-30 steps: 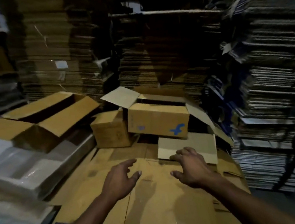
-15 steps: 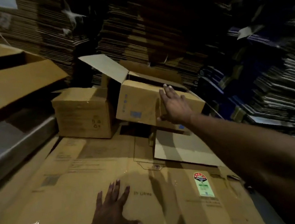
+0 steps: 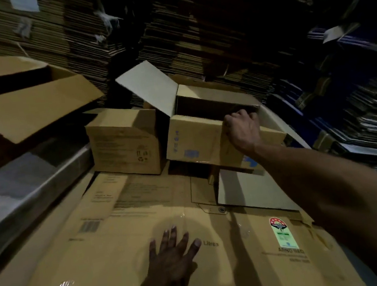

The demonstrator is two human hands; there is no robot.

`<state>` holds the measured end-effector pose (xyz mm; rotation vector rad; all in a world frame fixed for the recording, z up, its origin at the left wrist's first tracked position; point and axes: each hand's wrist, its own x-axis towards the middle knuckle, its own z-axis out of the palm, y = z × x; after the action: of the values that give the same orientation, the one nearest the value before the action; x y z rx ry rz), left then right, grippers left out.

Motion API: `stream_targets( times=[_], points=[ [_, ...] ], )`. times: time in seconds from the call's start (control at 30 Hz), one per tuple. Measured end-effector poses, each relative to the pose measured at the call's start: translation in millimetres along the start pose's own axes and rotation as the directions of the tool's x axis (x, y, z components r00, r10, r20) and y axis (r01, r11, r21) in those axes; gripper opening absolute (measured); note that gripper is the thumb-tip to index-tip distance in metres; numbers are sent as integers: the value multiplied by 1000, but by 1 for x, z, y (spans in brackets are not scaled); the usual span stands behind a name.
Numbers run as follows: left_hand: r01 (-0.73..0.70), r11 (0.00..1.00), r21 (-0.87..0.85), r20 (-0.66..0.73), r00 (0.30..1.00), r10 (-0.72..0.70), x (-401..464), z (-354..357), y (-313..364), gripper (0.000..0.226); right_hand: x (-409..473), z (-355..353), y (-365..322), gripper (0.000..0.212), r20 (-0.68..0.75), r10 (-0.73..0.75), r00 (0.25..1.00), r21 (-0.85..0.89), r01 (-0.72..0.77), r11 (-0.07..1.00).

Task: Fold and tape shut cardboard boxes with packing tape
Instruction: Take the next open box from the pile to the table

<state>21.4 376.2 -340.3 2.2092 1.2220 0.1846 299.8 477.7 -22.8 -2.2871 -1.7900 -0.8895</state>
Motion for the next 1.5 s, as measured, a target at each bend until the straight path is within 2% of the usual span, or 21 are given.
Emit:
stream_targets(
  times=[0.07,0.13,0.17,0.23,0.3,0.37,0.43,0.47,0.53,0.6,0.73,0.8,0.83,0.97,1.07,1.1,1.17,1.27,1.37,1.5],
  points=[
    [13,996,-92,12,1000,-12,-6,-11,2,67,-8,-13,2,8,9,-3,1000,57,3,998],
    [77,963,-258,61,996,-63,-14,-31,12,59,-17,-35,1,8,7,-19,1000,102,18,995],
    [98,921,-378,67,995,-78,-17,-41,16,66,-24,-47,0,10,-2,-28,1000,114,28,993],
    [93,792,-604,6,994,-113,-28,-64,25,100,-44,-76,0,14,-26,-42,999,132,45,990],
    [-67,645,-762,-198,971,-133,-61,-93,39,123,-77,-102,2,18,-30,-76,997,141,80,987],
    [-221,494,-841,-378,893,-245,-101,-124,54,141,-125,-125,4,18,-14,-130,991,162,130,978],
    [-322,439,-839,-482,814,-323,-146,-159,72,152,-176,-144,3,17,9,-164,986,174,160,972],
    [-348,381,-856,-488,788,-375,-170,-173,81,145,-203,-153,-1,21,25,-172,985,182,165,969],
    [-417,227,-880,-475,756,-452,-209,-191,96,102,-256,-173,-8,26,44,-200,979,184,189,965],
    [-422,166,-891,-447,753,-483,-243,-192,105,70,-308,-190,-14,30,43,-245,969,197,232,952],
    [-332,149,-931,-335,624,-706,-301,-164,94,32,-394,-214,-25,33,-21,-311,950,351,298,887],
    [-286,199,-937,-331,557,-762,-344,-143,91,14,-440,-228,-28,37,16,-338,941,368,309,877],
    [-261,231,-937,-339,534,-775,-368,-136,94,13,-462,-237,-28,40,44,-347,937,380,306,873],
    [-253,274,-928,-370,525,-767,-469,-113,118,29,-548,-283,-30,21,55,-344,937,477,278,834],
    [-202,358,-911,-411,501,-762,-538,-93,123,32,-602,-310,-36,12,22,-329,944,539,266,799],
    [-185,366,-912,-408,499,-765,-561,-88,124,34,-619,-314,-38,16,20,-332,943,541,269,797],
    [-179,334,-926,-378,491,-785,-602,-84,126,40,-648,-326,-42,32,32,-376,926,589,286,756],
    [-145,292,-945,-326,457,-828,-650,-75,114,40,-681,-335,-53,12,-35,-392,919,604,332,725],
    [-98,287,-953,-300,434,-849,-685,-70,102,36,-712,-348,-75,7,-19,-421,907,601,347,720],
    [-6,311,-951,-289,386,-876,-707,-76,83,32,-732,-366,-91,16,32,-432,901,643,312,700]
  ],
)
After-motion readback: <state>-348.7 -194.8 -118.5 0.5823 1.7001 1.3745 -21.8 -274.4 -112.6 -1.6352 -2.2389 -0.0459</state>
